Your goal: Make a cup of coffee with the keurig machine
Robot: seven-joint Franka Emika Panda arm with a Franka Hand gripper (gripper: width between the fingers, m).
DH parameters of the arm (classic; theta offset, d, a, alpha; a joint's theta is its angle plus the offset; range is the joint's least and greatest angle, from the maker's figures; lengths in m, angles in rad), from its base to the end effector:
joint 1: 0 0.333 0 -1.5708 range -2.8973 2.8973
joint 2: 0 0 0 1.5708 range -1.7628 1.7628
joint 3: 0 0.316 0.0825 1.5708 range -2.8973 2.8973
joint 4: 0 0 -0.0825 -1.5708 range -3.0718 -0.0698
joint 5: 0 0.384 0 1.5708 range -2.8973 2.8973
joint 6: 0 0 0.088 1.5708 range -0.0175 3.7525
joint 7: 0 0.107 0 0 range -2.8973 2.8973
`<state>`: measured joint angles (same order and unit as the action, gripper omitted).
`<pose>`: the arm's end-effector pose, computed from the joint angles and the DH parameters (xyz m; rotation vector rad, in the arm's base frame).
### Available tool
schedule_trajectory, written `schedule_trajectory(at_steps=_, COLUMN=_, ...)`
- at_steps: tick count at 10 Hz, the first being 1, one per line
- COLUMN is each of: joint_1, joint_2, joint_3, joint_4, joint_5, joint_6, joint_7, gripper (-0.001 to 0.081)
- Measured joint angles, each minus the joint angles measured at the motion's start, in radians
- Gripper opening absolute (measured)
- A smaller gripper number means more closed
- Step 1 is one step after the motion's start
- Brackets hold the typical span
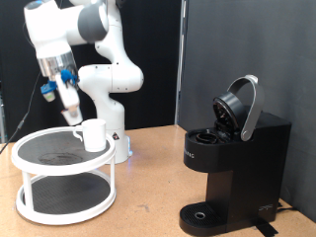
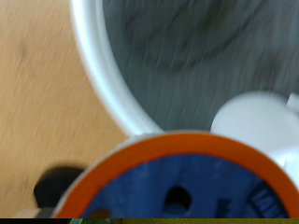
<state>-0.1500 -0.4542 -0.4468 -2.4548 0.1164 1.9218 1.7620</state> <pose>0.3357 -0.2231 0.4388 -1.1280 2.7146 0.3993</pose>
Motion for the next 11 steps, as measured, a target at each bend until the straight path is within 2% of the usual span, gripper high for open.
schedule_trajectory(at_steps=2, joint_1=0.03, joint_2=-0.007, joint_3=0.006, joint_4=0.056, joint_5=0.093, joint_6=-0.077, joint_7=-0.001, gripper=0.0362)
schedule_trajectory(at_steps=4, joint_1=0.032, joint_2=-0.008, joint_3=0.014, joint_4=0.063, joint_5=0.105, joint_6=-0.086, joint_7=0.014, gripper=0.0362)
schedule_trajectory(at_steps=6, joint_1=0.043, joint_2=-0.005, joint_3=0.013, joint_4=0.069, joint_5=0.197, joint_6=-0.105, joint_7=0.015, gripper=0.0362)
schedule_trajectory(at_steps=9, joint_1=0.106, joint_2=0.018, joint_3=0.02, joint_4=0.121, joint_5=0.373, joint_6=-0.169, joint_7=0.04, gripper=0.0362)
schedule_trajectory(at_steps=11, joint_1=0.14, joint_2=0.038, joint_3=0.04, joint_4=0.155, joint_5=0.443, joint_6=-0.206, joint_7=0.079, gripper=0.0362)
